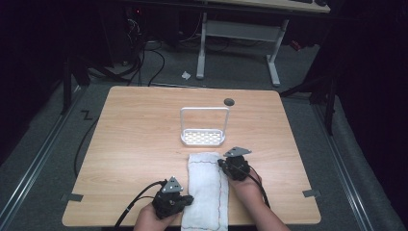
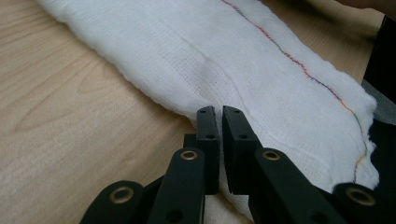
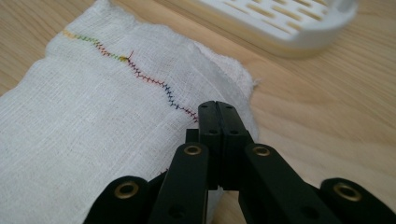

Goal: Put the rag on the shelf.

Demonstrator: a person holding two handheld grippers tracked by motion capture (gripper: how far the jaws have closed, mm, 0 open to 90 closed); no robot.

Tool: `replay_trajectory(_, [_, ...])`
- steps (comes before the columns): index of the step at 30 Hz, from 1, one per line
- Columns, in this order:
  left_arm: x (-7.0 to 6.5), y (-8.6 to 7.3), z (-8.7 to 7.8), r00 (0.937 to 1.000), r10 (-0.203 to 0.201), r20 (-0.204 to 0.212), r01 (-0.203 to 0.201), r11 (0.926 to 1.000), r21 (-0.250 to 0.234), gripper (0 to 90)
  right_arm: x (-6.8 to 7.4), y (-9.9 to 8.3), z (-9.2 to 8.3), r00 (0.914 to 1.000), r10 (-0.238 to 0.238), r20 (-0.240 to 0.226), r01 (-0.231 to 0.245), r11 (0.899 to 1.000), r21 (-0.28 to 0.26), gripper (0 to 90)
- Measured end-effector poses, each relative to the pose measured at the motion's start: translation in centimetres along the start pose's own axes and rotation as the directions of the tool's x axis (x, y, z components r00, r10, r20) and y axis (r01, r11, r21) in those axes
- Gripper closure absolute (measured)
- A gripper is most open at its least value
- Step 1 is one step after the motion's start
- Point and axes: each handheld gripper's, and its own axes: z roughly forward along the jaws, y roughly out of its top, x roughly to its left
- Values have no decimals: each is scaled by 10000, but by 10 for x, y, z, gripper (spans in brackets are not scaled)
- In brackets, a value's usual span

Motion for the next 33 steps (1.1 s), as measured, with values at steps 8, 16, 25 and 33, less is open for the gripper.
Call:
replay_trajectory(8, [21, 2, -9, 9977, -583, -338, 553, 9950, -831, 665, 0, -2, -22, 9998, -94, -169, 87, 9992, -392, 846])
replay_trajectory(16, [68, 34, 2, 9751, -1965, -1032, 1756, 9673, -1829, 512, 0, -21, -25, 9984, 480, -298, -495, 9975, -505, 693])
replay_trajectory(25, [92, 55, 28, 9569, -2403, -1629, 2091, 9598, -1870, 511, 0, -23, -26, 9988, 399, -268, -417, 9966, -713, 680])
replay_trajectory(33, [89, 62, 37, 9679, -2128, -1338, 1882, 9663, -1754, 562, -1, -23, -25, 9989, 422, -211, -437, 9960, -782, 663])
